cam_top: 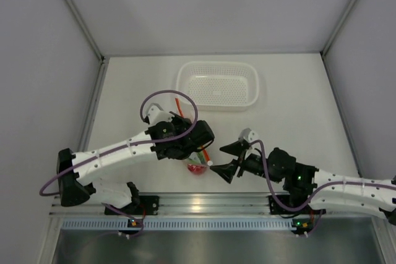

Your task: Open the zip-top bag and remove the fake food

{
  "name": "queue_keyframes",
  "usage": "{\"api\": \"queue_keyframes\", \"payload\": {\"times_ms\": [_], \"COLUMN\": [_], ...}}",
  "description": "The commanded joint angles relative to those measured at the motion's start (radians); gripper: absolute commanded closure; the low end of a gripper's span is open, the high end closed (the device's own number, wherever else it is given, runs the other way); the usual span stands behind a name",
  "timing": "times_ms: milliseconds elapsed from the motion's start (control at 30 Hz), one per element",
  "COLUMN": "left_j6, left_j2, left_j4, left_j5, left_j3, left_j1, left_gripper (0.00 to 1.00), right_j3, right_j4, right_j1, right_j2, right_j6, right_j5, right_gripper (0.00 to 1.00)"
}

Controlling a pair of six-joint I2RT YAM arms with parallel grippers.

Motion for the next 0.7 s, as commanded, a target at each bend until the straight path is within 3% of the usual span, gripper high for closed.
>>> {"api": "queue_keyframes", "payload": {"times_ms": [0,167,267,333,367,533,567,667], "left_j6": [-0.134,-0.156,-0.162,-0.162,-0.161,-0.151,-0.148,-0.141], "left_j2": [-0.039,-0.051,-0.054,-0.054,-0.056,-0.076,-0.079,-0.094], "left_j4": [-0.001,-0.001,-0.001,-0.001,-0.001,-0.001,-0.001,0.0], "left_j5": [-0.058,-0.063,-0.051,-0.045,-0.042,-0.045,-0.046,-0.045], "left_j3": [-0.015,-0.037,-0.038,-0.038,-0.038,-0.04,-0.04,-0.048], "left_j1": [-0.004,-0.004,-0.004,-0.006,-0.006,-0.006,-0.006,-0.006], "left_gripper": [1.0,1.0,1.0,1.0,1.0,1.0,1.0,1.0], "right_j3": [-0.027,-0.056,-0.045,-0.03,-0.028,-0.002,-0.002,-0.007], "right_j4": [0.262,0.397,0.483,0.534,0.549,0.609,0.614,0.646], "right_j1": [0.084,0.24,0.32,0.337,0.339,0.339,0.339,0.337], "right_j2": [0.03,0.13,0.21,0.262,0.276,0.351,0.36,0.373], "right_j6": [-0.003,-0.052,-0.097,-0.105,-0.109,-0.154,-0.158,-0.175], "right_j5": [0.106,0.287,0.523,0.573,0.602,0.623,0.631,0.627], "right_gripper": [0.19,0.18,0.22,0.34,0.45,0.72,0.81,0.89]}}
